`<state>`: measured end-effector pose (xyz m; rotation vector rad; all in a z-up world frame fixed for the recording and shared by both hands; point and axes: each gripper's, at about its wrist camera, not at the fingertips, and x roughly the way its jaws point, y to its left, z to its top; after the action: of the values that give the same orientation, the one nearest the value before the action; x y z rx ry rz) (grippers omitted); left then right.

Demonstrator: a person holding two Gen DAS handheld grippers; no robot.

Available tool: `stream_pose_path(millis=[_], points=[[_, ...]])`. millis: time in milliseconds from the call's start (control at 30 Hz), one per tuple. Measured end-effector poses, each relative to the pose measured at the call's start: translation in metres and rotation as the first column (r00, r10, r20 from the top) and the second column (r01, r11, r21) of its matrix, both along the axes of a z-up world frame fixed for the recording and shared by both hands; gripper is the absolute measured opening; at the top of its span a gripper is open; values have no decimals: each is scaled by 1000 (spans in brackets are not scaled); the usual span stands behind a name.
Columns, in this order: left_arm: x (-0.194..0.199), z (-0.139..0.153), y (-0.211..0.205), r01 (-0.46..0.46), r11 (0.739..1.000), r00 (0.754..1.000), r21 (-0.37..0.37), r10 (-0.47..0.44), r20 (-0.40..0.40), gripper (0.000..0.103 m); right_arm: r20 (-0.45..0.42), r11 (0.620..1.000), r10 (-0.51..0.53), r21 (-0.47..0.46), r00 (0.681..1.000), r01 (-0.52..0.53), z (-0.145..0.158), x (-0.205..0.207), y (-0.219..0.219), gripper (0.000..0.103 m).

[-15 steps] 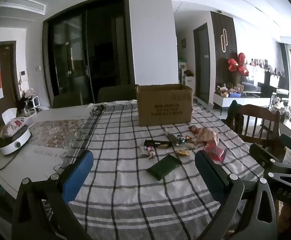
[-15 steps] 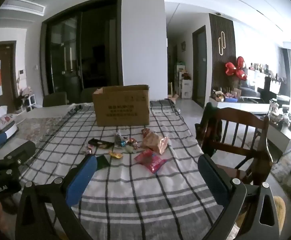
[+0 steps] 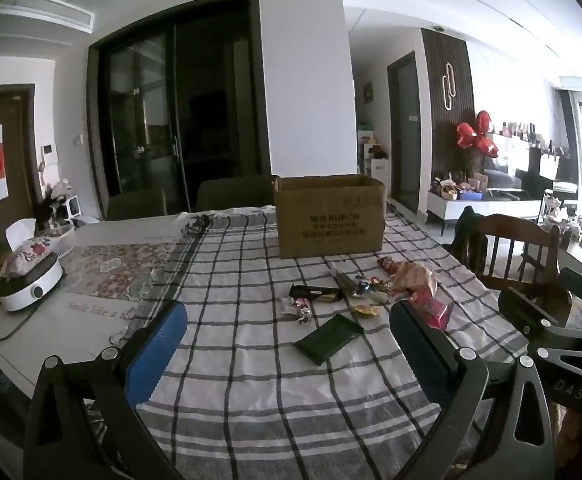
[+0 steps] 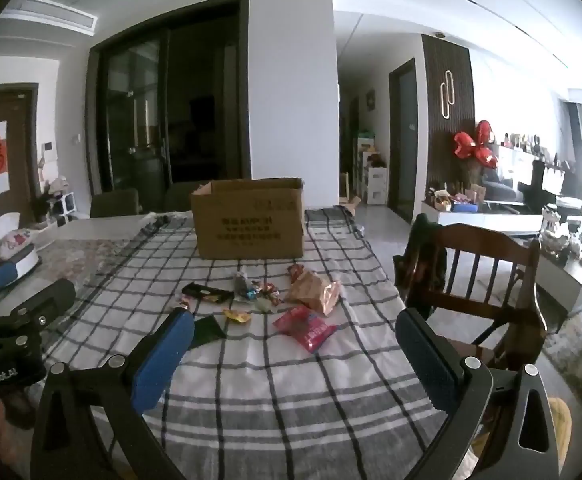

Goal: Organize snacks

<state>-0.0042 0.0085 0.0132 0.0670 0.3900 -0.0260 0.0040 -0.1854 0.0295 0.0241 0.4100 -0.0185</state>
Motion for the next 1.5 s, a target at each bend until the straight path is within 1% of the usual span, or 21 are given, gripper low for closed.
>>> stream_pose_path(millis=[1500], points=[[-2,1,-2,-6,1000,1000,1,6,11,103,21,1000,5,-8,1000,-5,4,-2,1,102]])
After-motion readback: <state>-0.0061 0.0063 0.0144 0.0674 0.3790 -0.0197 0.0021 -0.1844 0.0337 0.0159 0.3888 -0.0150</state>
